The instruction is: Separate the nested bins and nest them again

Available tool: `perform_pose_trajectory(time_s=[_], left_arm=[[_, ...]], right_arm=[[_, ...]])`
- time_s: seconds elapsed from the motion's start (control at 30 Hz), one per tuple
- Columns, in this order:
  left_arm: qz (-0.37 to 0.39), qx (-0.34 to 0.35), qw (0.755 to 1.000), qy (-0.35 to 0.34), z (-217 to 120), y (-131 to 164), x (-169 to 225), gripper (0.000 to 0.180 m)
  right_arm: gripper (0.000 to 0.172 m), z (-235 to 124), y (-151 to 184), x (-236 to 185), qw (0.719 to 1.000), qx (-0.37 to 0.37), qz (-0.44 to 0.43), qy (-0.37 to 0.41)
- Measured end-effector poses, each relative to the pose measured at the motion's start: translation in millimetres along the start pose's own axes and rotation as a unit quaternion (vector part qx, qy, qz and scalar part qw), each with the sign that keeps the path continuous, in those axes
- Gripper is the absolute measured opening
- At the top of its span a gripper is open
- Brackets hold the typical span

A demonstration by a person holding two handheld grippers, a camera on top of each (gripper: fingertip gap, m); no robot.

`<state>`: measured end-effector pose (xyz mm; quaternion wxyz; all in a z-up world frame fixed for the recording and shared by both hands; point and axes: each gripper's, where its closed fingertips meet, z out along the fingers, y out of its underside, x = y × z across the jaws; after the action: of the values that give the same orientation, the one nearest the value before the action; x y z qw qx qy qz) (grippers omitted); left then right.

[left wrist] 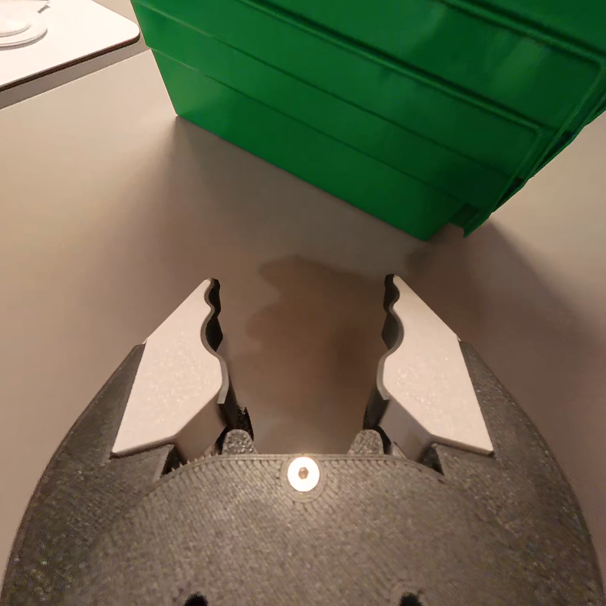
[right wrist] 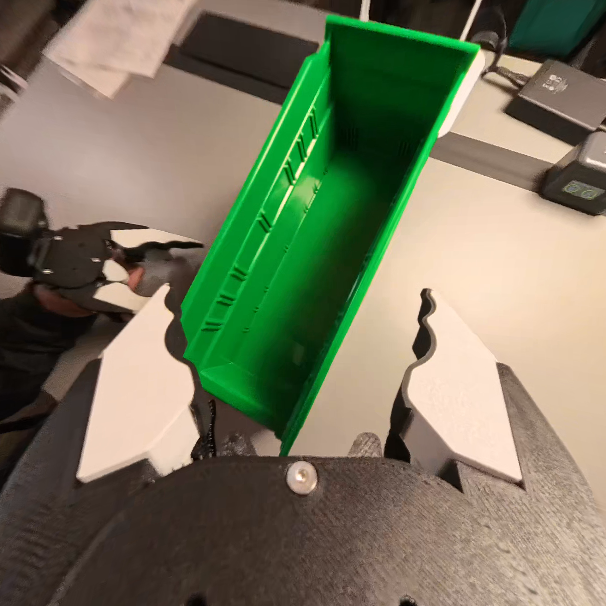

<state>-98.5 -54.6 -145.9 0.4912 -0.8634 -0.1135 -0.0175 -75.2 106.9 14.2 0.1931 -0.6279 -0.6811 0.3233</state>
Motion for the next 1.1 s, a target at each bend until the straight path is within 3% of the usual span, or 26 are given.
perform_pose_trajectory(time_s=[0.03,0.33,0.73,0.97,1.1], left_arm=[[-0.003,0.000,1.000,0.001,-0.1,0.0,-0.4,0.099],[-0.030,0.006,1.000,0.004,-1.6,-0.9,-4.7,0.096],[-0.062,0.016,0.998,0.013,-4.5,-2.1,-8.7,0.094],[-0.071,0.019,0.997,0.015,-4.9,-2.9,-10.3,0.093],[-0.078,0.020,0.997,0.018,-5.0,-2.8,-10.8,0.093]], right_arm=[[0.143,6.8,-4.3,2.4,1.000,-0.017,-0.004,0.009],[0.147,44.7,-34.4,9.7,0.994,-0.102,0.010,0.048],[0.138,55.3,-2.6,3.9,0.983,-0.164,0.022,0.083],[0.133,51.9,3.4,-0.4,0.983,-0.159,0.027,0.083],[0.122,50.9,1.2,-0.4,0.985,-0.153,0.024,0.083]])
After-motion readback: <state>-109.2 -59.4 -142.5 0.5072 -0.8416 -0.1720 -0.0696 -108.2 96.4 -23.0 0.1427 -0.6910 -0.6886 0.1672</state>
